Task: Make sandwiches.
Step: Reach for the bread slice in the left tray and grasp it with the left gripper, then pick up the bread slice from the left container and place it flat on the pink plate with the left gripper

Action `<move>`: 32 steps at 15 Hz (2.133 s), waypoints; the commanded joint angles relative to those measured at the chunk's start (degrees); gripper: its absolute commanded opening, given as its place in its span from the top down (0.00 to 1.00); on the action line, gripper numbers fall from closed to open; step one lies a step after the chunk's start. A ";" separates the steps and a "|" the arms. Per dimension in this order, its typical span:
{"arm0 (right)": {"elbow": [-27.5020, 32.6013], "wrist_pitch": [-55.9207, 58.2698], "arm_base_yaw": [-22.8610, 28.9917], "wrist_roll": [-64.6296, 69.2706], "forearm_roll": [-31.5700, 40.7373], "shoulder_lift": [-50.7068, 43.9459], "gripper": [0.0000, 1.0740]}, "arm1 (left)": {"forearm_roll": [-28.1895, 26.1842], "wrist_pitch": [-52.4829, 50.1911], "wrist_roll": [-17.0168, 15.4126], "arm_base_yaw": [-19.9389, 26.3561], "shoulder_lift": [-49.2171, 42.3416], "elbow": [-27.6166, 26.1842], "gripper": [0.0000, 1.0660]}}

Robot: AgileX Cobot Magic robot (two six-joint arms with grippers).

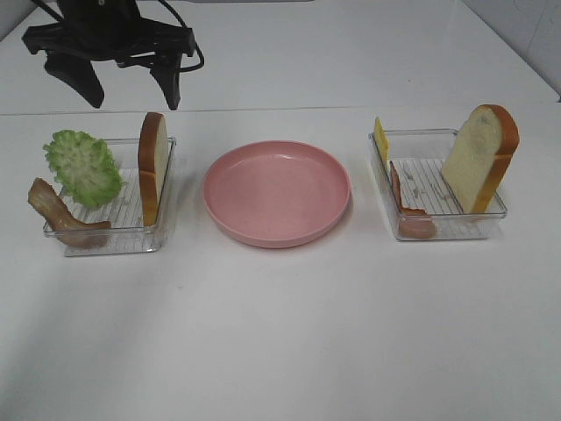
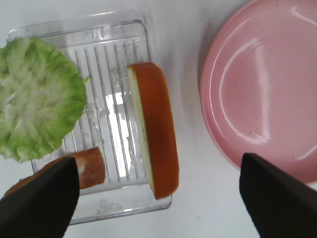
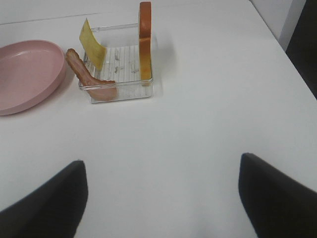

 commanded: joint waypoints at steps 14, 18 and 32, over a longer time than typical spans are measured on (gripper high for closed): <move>0.17 0.06 -0.29 -0.11 -0.11 -0.74 0.27 | 1.20 3.55 -0.46 0.00 9.63 -3.55 0.93; 0.17 0.06 -0.29 -0.11 -0.11 -0.74 0.27 | -0.57 4.53 -0.23 0.00 8.37 -4.58 1.00; 0.17 0.06 -0.29 -0.11 -0.11 -0.74 0.27 | -43.77 -7.16 23.55 3.38 9.34 -4.58 1.00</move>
